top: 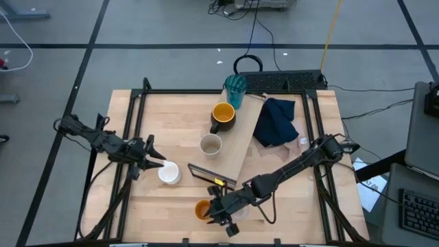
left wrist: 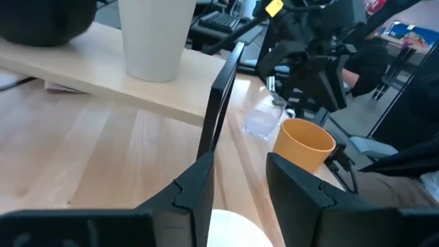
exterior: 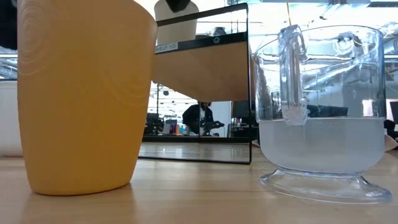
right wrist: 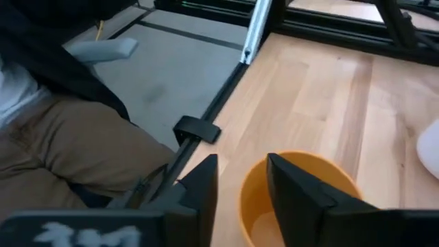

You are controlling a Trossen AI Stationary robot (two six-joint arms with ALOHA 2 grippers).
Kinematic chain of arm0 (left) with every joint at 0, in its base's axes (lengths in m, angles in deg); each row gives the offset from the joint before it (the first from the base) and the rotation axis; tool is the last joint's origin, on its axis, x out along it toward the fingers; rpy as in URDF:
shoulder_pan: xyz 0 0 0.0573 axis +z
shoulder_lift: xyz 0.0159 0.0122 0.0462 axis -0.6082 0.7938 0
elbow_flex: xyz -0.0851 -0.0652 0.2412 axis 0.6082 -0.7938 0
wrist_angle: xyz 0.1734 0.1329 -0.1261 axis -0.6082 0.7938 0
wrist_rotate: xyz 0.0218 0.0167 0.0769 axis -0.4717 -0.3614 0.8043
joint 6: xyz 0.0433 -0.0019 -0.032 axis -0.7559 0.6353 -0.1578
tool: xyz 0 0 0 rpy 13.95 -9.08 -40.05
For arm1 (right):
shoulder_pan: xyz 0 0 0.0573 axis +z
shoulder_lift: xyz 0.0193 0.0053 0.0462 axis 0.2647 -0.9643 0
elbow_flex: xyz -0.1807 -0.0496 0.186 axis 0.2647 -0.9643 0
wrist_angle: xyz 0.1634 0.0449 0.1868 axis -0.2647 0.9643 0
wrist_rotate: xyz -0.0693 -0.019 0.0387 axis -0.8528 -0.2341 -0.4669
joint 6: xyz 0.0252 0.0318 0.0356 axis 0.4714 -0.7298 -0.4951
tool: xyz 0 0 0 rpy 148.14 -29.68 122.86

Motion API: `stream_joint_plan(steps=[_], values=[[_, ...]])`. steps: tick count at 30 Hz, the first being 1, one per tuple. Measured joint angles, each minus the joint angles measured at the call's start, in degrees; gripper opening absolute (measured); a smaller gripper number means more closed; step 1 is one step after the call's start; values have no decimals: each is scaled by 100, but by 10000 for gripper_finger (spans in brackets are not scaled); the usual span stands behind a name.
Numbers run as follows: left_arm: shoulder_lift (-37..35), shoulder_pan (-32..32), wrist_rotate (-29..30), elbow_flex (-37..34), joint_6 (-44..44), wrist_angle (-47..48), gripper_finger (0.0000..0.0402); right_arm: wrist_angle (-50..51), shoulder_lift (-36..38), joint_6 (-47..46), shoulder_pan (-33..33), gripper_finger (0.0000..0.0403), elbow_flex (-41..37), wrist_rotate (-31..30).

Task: Stack small to large cups/mugs on shelf
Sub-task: Put the yellow cup on the shelf

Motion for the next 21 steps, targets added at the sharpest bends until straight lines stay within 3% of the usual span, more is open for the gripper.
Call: stream_joint_plan(steps=[9, 21], values=[[-2, 0, -4, -286, -38, -588, 134, 81, 0, -105, -145, 216, 0, -4], [-2, 0, -4, -286, -36, -603, 134, 395, 0, -143, -62, 212, 0, -2]])
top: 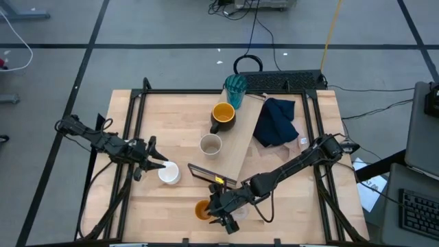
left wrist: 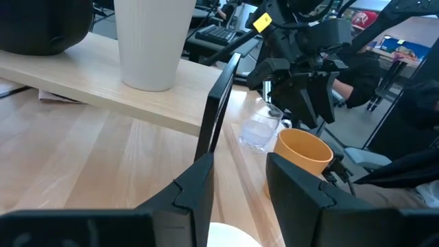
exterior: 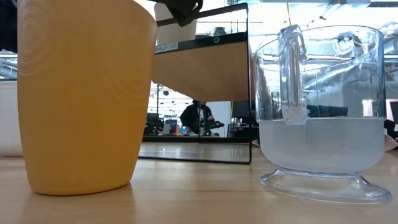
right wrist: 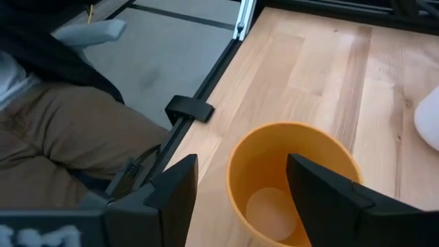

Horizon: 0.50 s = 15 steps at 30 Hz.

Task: Stack small to large cups/mugs on shelf
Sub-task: Put the yellow cup on the shelf

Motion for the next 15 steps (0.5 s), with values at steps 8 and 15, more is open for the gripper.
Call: stream_joint_plan(steps=[8, 15], values=[[0, 0, 0, 0, 2, 0, 134, -31, 0, 8, -35, 211, 0, -11], [0, 0, -2, 0, 37, 0, 134, 193, 0, -74, -273, 210, 0, -43]])
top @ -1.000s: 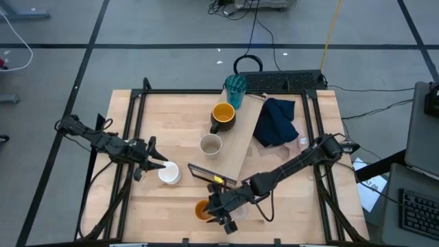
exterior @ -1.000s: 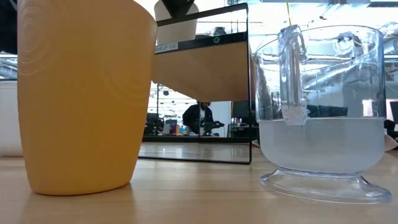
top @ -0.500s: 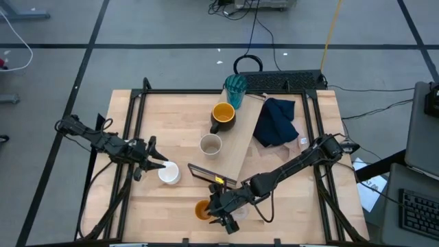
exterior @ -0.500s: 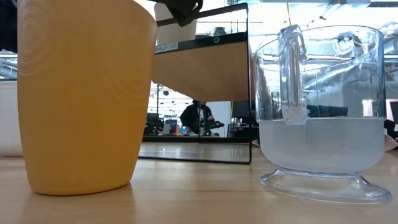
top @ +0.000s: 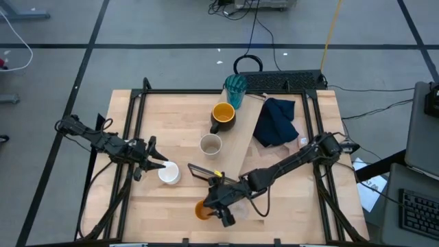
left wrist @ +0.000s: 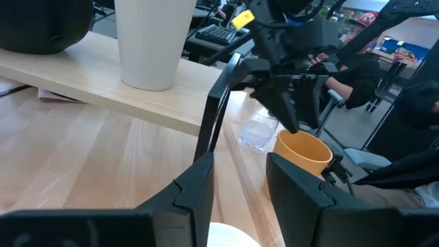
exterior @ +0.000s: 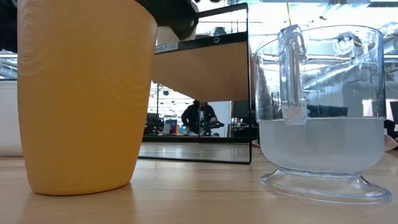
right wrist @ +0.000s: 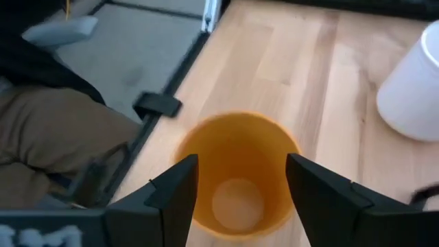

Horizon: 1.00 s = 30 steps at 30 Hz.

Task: Stack small to large cups/mugs on shelf
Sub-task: Put the yellow cup on the shelf

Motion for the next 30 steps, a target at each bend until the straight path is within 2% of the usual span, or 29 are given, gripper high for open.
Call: stream_joint_plan(steps=[21, 30], values=[[0, -2, -17, 0, -16, 9, 134, 267, 11, 138, -60, 210, 2, -5], [0, -2, -155, 0, 9, 7, 134, 64, 2, 201, 185, 210, -4, -25]])
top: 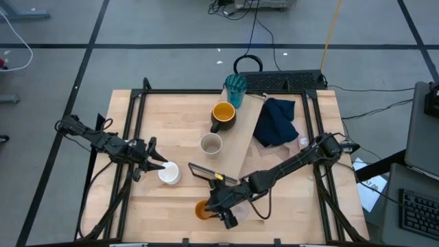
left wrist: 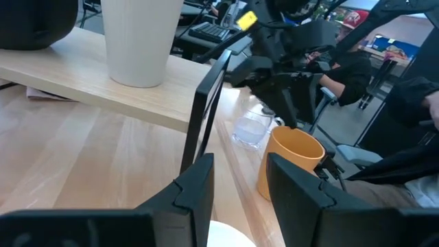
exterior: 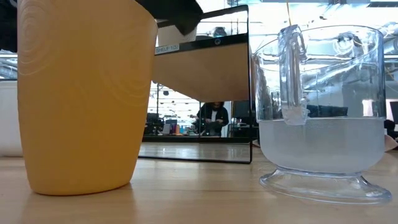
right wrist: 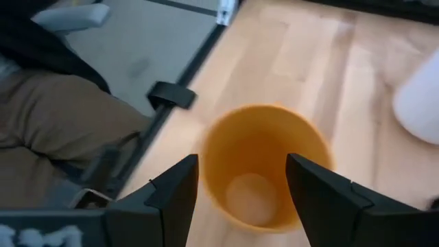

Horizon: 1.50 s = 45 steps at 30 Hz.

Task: Stack small to large cups/mugs on shelf
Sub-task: Put the yellow cup on the shelf

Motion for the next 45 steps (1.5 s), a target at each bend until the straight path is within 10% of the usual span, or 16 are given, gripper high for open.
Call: stream_joint_plan(steps=[45], values=[[0, 0, 7, 0, -7, -35, 134, -736, -627, -83, 189, 210, -2, 39]])
